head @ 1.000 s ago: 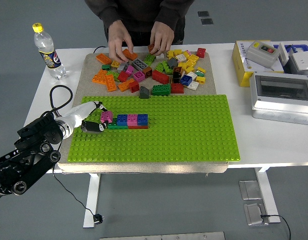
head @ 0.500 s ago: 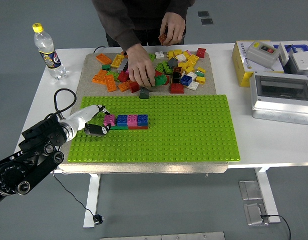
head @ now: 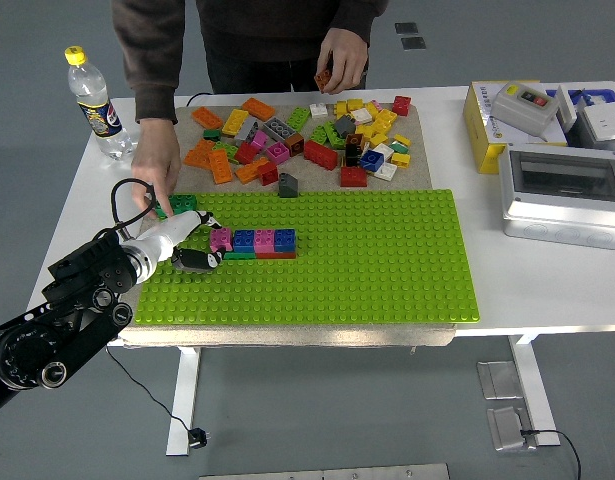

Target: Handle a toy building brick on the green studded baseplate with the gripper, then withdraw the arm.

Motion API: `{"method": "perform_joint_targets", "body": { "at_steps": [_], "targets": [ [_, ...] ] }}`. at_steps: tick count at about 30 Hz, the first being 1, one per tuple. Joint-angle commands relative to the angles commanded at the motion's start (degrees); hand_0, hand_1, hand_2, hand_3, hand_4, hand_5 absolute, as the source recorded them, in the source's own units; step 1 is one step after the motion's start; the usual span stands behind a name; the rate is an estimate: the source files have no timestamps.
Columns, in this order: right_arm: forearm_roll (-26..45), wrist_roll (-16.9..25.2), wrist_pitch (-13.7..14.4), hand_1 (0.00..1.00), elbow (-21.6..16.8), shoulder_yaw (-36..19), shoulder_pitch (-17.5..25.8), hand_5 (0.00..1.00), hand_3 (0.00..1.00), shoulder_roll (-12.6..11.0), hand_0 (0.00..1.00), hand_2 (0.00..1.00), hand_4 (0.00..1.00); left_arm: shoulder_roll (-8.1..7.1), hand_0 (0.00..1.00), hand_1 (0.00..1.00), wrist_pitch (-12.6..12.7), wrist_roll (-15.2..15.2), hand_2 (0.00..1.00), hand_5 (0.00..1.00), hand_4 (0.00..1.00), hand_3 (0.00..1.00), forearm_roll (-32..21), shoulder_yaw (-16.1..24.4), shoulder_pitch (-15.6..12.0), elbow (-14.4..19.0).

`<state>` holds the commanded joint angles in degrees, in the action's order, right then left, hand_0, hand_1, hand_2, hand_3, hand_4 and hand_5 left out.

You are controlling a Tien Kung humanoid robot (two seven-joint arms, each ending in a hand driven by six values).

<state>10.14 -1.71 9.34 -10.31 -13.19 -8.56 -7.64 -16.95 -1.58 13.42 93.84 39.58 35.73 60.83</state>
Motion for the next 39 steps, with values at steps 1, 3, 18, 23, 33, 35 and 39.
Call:
{"method": "perform_joint_targets", "body": {
  "at_steps": [1, 3, 18, 23, 33, 35, 39],
  "targets": [
    [0.0, 0.0, 0.0, 0.696, 0.0, 0.0, 0.0, 0.845, 0.721, 0.0, 0.704, 0.759, 0.439, 0.0, 0.998, 0.983, 0.0, -0.1, 0.993, 0.209, 0.418, 0.496, 0.0, -0.1, 0.1, 0.0],
    [0.0, 0.0, 0.0, 0.696, 0.0, 0.0, -0.1, 0.845, 0.721, 0.0, 0.704, 0.759, 0.439, -0.02, 0.998, 0.983, 0.1, -0.2, 0.993, 0.209, 0.418, 0.496, 0.0, -0.3, 0.2, -0.1],
    [0.5, 0.1, 0.0, 0.696, 0.0, 0.4, -0.4, 0.845, 0.72, -0.1, 0.704, 0.759, 0.439, -0.86, 0.998, 0.983, 0.4, -1.0, 0.992, 0.208, 0.418, 0.497, -0.6, -4.6, 2.5, 0.0],
    [0.4, 0.1, -0.1, 0.696, 0.0, 0.2, -0.5, 0.845, 0.721, -0.1, 0.704, 0.759, 0.44, -0.8, 0.998, 0.983, 0.5, -1.2, 0.992, 0.207, 0.418, 0.497, -0.8, -4.9, 2.6, -0.5],
    [0.8, 0.2, -0.1, 0.696, 0.0, 0.6, -0.6, 0.846, 0.719, -0.1, 0.705, 0.759, 0.44, -0.55, 0.998, 0.983, 0.8, -1.5, 0.991, 0.204, 0.419, 0.496, -1.0, -5.3, 2.6, -1.8],
    [1.0, 0.2, -0.1, 0.696, 0.0, 0.8, -0.6, 0.846, 0.719, -0.1, 0.705, 0.759, 0.44, -0.49, 0.998, 0.983, 0.8, -1.6, 0.991, 0.204, 0.419, 0.496, -1.0, -5.4, 2.6, -2.0],
    [1.1, 0.2, -0.1, 0.695, 0.0, 0.9, -0.6, 0.845, 0.72, -0.1, 0.705, 0.759, 0.44, -0.45, 0.998, 0.983, 0.9, -1.7, 0.992, 0.204, 0.42, 0.495, -0.9, -5.4, 2.6, -2.0]
  ]
}}
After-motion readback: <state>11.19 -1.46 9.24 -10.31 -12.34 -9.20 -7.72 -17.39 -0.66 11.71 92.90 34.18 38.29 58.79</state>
